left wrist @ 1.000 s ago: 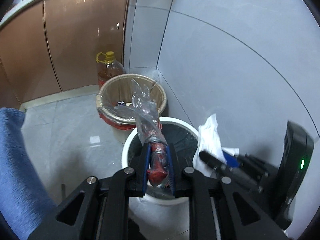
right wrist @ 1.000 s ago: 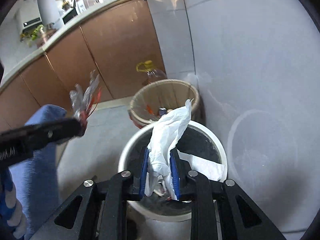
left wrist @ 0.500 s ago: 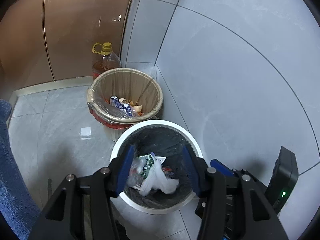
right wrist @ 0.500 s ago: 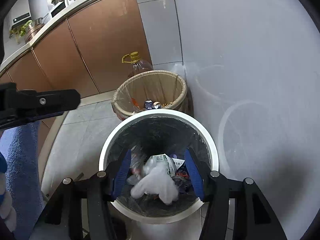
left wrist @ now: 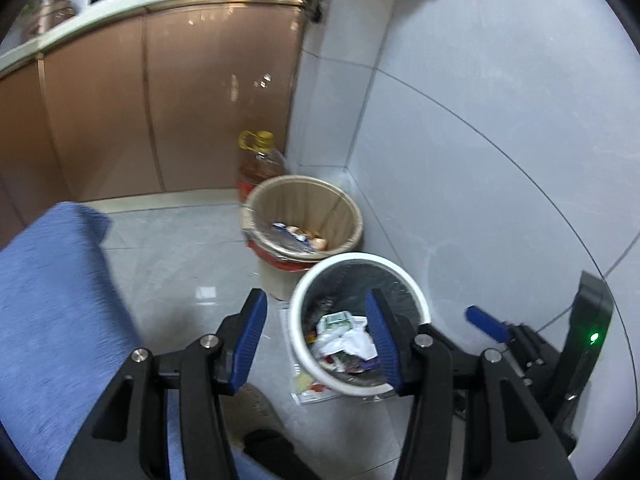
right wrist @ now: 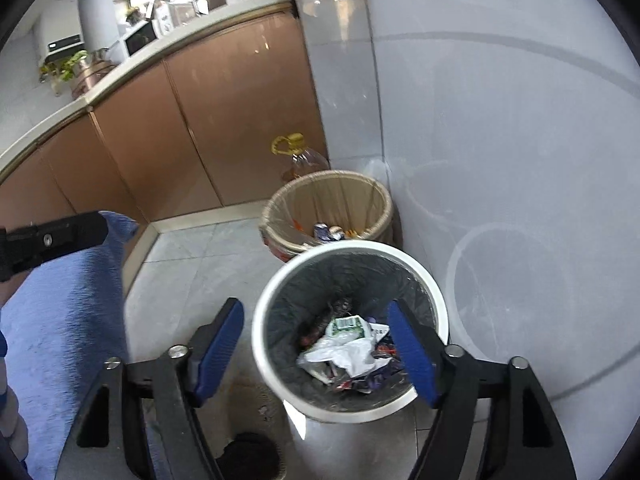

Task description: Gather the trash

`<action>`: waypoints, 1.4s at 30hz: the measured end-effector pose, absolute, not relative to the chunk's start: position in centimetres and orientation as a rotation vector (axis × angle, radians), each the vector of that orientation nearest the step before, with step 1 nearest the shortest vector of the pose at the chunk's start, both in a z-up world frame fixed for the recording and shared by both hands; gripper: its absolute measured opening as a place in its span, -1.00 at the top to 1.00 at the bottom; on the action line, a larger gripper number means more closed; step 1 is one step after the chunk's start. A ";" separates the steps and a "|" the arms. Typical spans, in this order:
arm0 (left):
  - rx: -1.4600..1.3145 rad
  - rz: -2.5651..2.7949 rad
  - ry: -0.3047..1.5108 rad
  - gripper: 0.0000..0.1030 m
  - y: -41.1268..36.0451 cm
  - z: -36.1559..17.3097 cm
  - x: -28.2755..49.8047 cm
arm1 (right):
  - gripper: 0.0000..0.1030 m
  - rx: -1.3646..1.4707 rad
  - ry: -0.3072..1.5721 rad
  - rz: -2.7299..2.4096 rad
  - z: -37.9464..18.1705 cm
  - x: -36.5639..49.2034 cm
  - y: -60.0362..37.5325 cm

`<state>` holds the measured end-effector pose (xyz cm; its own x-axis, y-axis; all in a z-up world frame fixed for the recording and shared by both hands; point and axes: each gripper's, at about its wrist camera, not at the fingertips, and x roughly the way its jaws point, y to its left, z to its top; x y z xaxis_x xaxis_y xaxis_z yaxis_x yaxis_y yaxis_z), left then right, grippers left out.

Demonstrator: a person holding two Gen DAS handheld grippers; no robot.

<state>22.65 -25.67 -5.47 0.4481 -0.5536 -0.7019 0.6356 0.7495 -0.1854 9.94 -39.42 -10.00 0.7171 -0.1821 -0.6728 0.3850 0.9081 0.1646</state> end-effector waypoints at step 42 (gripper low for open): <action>0.038 -0.100 0.445 -0.34 3.7 2.9 6.1 | -1.00 -0.044 0.398 -0.011 3.4 0.4 -15.6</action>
<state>6.09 3.65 2.94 0.8979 -0.0878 -0.4313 0.1044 0.9944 0.0148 0.44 -15.57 3.38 0.9219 -0.0189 -0.3869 0.0018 0.9990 -0.0446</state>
